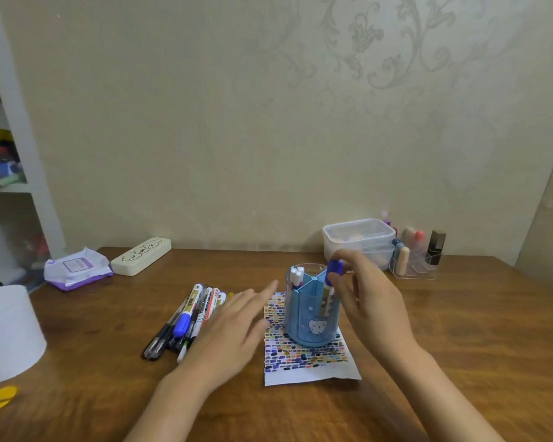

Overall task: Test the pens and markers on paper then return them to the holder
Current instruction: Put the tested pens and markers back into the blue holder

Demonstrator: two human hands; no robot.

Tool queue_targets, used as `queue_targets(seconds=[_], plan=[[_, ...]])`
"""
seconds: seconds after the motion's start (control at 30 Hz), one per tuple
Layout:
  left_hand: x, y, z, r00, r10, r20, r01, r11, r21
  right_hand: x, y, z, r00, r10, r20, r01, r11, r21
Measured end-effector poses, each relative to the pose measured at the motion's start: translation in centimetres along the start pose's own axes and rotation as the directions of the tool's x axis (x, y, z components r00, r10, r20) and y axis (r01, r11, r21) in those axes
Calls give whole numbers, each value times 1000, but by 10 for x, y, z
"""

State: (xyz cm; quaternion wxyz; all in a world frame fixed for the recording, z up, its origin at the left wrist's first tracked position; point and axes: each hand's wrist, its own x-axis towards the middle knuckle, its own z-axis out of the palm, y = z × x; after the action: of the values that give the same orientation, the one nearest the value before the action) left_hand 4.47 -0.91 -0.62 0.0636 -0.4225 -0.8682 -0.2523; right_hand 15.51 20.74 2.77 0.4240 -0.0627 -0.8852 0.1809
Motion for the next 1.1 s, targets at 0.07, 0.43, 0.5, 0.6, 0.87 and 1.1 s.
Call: queue_targets(seconds=[0.07, 0.43, 0.5, 0.6, 0.87, 1.1], plan=[[2, -18, -3, 996, -60, -64, 63, 997, 43, -1, 0, 1, 999, -9, 53, 10, 1000, -28], [2, -26, 4, 993, -114, -24, 116, 982, 147, -12, -4, 1, 995, 32, -95, -15, 986, 167], [1, -25, 5, 995, -104, -4, 104, 987, 123, -15, -6, 1, 993, 39, -113, -16, 980, 198], [1, -21, 7, 997, -76, 17, 74, 992, 105, -18, -8, 5, 997, 41, -63, -27, 978, 208], [-1, -10, 8, 999, -46, 19, 43, 992, 120, -22, -11, 9, 998, 4, 61, -15, 984, 176], [-1, -13, 9, 999, -4, 43, -3, 988, 157, -23, -14, 10, 998, -15, 63, 4, 985, 174]])
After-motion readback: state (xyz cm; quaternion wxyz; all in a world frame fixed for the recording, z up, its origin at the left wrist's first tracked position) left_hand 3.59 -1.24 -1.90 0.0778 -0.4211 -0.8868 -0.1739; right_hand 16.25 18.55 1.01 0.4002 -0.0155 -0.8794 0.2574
